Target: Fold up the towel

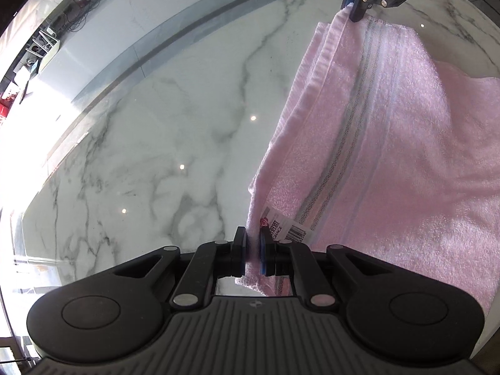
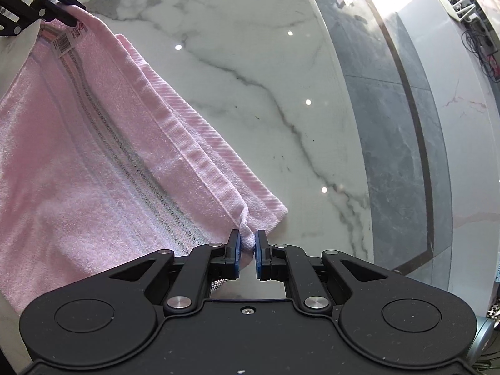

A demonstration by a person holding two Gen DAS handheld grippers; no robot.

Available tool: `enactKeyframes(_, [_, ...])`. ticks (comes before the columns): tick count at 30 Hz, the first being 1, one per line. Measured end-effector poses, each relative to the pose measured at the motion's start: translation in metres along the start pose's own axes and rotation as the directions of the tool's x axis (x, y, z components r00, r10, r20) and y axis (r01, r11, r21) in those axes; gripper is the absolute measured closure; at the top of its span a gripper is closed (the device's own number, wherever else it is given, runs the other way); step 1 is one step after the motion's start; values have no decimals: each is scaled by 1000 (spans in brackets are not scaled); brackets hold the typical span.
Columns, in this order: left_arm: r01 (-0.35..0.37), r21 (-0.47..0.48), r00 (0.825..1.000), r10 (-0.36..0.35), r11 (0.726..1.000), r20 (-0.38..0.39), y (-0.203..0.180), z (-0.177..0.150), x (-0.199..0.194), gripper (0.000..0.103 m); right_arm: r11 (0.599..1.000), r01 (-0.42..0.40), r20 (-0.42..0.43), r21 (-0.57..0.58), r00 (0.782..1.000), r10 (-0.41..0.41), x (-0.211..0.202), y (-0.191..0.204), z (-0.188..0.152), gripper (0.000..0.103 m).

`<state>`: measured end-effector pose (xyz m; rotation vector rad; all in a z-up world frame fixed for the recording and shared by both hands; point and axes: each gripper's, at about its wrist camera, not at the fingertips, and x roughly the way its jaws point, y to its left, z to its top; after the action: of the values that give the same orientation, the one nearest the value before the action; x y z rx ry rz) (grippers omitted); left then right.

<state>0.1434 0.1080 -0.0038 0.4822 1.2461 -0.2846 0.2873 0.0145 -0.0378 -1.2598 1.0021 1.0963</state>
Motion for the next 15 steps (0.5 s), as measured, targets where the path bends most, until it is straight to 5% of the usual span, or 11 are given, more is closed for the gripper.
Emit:
enactKeyframes(6, [14,-47,1000,-16,999,-22,10,-9,18,82,997,44,14,-56,999,-43,19,1,4,92])
enactKeyframes(10, [10,-29,1000,-10,1000,-2,15,-11,13,62,991,69,-5,-114,998,-70,25,3,6,61])
enactKeyframes(15, [90,9,996,-90,996,18,24,-7,3,51,976,-34,31,-215,999,42,20,-1,11,57])
